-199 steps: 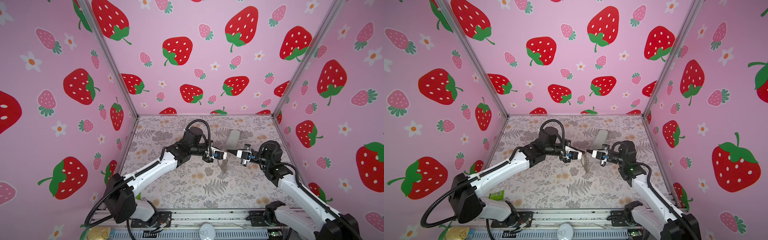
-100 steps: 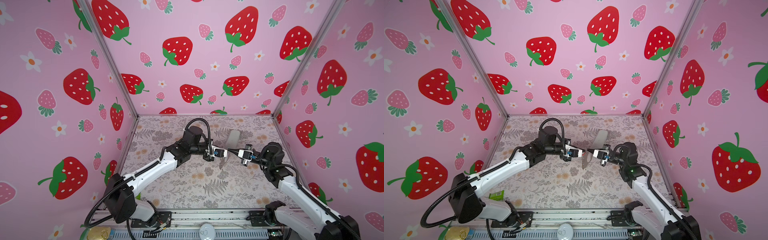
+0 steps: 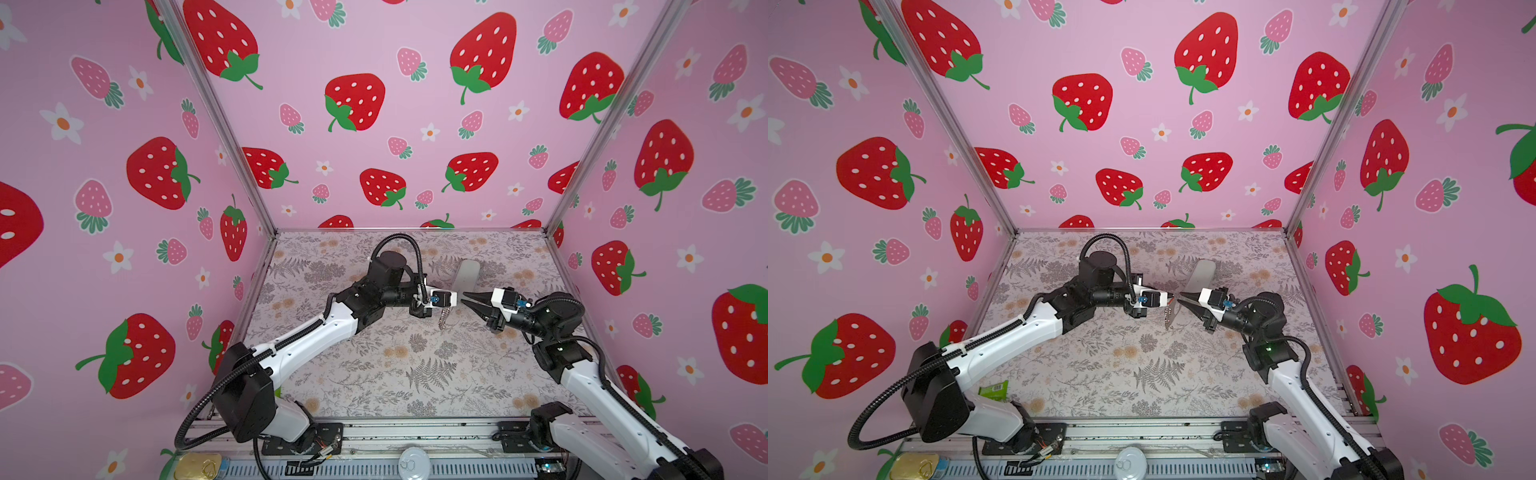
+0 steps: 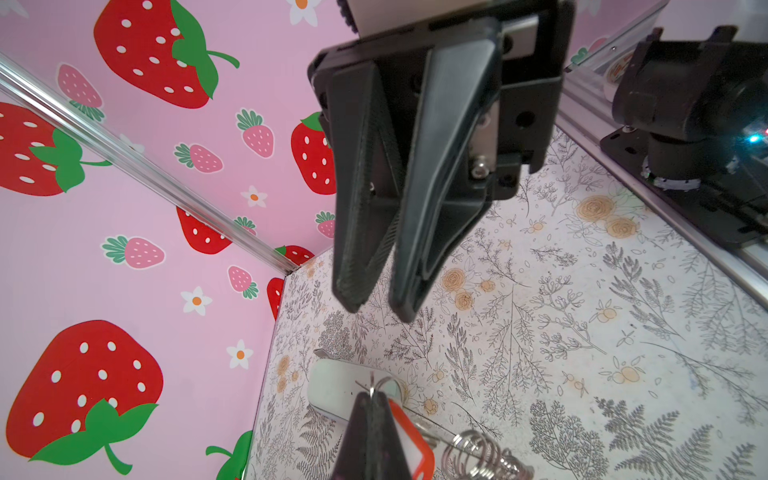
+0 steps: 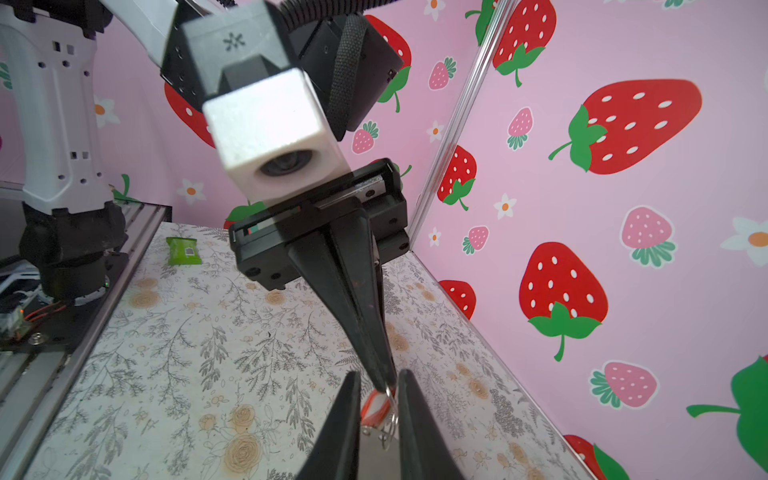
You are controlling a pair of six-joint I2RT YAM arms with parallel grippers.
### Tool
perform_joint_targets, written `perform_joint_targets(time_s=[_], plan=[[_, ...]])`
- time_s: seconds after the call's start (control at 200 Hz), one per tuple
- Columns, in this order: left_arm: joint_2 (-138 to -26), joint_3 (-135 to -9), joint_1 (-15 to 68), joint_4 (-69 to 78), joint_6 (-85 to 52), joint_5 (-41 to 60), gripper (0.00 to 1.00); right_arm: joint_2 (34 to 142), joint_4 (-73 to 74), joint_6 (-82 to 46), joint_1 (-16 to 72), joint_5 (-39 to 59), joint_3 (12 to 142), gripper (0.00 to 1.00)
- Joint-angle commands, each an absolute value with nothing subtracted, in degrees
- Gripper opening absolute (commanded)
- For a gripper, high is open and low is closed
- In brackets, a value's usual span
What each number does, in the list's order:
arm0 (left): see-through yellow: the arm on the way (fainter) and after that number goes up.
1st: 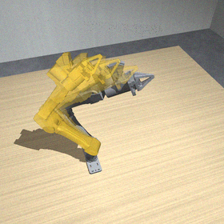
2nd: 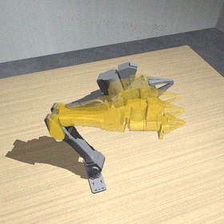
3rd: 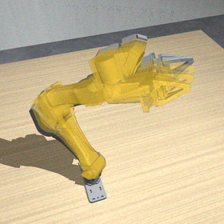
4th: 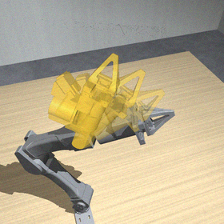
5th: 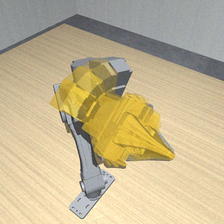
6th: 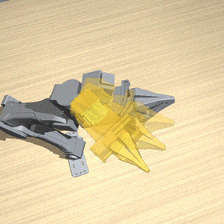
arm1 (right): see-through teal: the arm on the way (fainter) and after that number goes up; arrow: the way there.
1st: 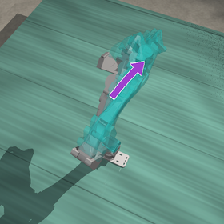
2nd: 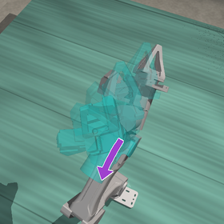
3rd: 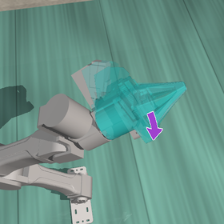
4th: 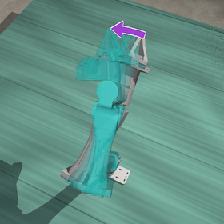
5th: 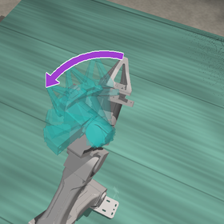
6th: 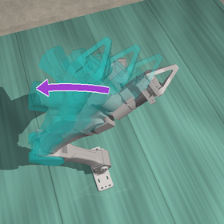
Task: Put the keys on the keyring
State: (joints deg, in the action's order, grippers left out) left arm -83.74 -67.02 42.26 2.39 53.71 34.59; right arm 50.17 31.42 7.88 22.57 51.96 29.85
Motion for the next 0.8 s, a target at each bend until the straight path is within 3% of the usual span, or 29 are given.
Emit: perform_joint_targets(time_s=[0.0, 0.795], plan=[[-83.71, -69.35, 42.28, 5.51, 53.40, 35.36, 0.00, 49.73, 32.87, 2.72, 22.31, 51.33, 28.26, 0.20], [-83.86, -70.14, 42.85, 4.45, 55.15, 38.12, 0.00, 56.08, 34.52, -0.15, 22.30, 48.02, 29.84, 0.23]])
